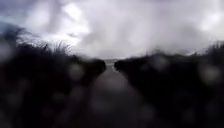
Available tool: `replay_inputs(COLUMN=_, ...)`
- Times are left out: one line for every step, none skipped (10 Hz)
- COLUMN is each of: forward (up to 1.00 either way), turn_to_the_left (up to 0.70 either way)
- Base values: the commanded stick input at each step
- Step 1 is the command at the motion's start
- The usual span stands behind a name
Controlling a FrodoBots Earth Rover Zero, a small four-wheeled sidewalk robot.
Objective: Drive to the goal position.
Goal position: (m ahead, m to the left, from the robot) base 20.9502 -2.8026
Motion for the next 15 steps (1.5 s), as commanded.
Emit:
replay_inputs(forward=0.7, turn_to_the_left=0.0)
replay_inputs(forward=0.7, turn_to_the_left=0.0)
replay_inputs(forward=0.7, turn_to_the_left=0.0)
replay_inputs(forward=0.7, turn_to_the_left=0.0)
replay_inputs(forward=0.7, turn_to_the_left=0.0)
replay_inputs(forward=0.7, turn_to_the_left=0.0)
replay_inputs(forward=0.7, turn_to_the_left=0.0)
replay_inputs(forward=0.7, turn_to_the_left=0.0)
replay_inputs(forward=0.7, turn_to_the_left=0.0)
replay_inputs(forward=0.7, turn_to_the_left=0.0)
replay_inputs(forward=0.7, turn_to_the_left=0.0)
replay_inputs(forward=0.7, turn_to_the_left=0.0)
replay_inputs(forward=0.7, turn_to_the_left=0.0)
replay_inputs(forward=0.7, turn_to_the_left=0.0)
replay_inputs(forward=0.7, turn_to_the_left=0.0)
